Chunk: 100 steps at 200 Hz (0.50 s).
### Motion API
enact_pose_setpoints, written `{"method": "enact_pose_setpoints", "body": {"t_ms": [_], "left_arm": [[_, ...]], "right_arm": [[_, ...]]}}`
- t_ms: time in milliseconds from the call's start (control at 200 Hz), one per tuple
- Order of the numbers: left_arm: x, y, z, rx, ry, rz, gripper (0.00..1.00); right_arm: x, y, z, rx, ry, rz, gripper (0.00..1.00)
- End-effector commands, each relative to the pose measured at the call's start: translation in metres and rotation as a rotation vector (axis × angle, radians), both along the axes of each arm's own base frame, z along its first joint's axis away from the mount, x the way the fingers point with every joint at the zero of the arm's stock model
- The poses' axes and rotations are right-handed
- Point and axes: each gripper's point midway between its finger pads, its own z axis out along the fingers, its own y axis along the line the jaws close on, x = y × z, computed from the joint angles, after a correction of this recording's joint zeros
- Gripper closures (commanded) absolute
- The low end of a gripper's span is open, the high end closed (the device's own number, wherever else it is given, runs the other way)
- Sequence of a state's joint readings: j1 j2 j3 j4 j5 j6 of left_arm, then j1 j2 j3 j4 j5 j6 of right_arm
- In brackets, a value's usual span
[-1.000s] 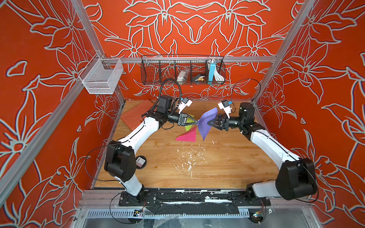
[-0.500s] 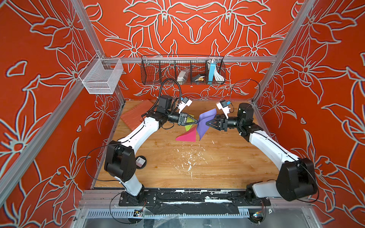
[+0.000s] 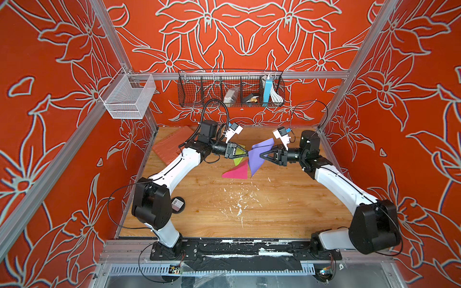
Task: Fold the square paper diagonally
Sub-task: Place the paper at the center of the board.
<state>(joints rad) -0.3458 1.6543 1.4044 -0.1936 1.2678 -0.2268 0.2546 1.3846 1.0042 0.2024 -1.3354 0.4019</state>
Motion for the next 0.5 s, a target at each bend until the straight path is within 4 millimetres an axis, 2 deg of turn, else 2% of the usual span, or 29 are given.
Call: {"method": "enact_pose_setpoints", "body": {"t_ms": [0,110,175,265,380,495], "left_arm": [[0.001,0.001,-0.004,0.001,-0.013,0.005,0.95],[0.005,0.003,-0.007,0.033,-0.02,0.047,0.73],[0.01,0.006,-0.01,0.073,-0.019,0.092,0.66],[0.025,0.014,-0.017,0.182,-0.012,0.219,0.62],[0.047,0.038,-0.024,0.324,0.006,0.458,0.61],[0.051,0.053,-0.04,0.391,0.037,0.62,0.58]], "right_arm": [[-0.005,0.0,0.005,-0.003,-0.013,0.0,0.81],[-0.003,-0.003,-0.008,-0.037,0.03,-0.032,0.81],[-0.001,-0.006,-0.02,-0.067,0.072,-0.066,0.81],[0.009,-0.015,-0.041,-0.121,0.154,-0.146,0.81],[0.02,-0.031,-0.07,-0.164,0.278,-0.244,0.8],[0.024,-0.046,-0.1,-0.202,0.388,-0.3,0.8]]}}
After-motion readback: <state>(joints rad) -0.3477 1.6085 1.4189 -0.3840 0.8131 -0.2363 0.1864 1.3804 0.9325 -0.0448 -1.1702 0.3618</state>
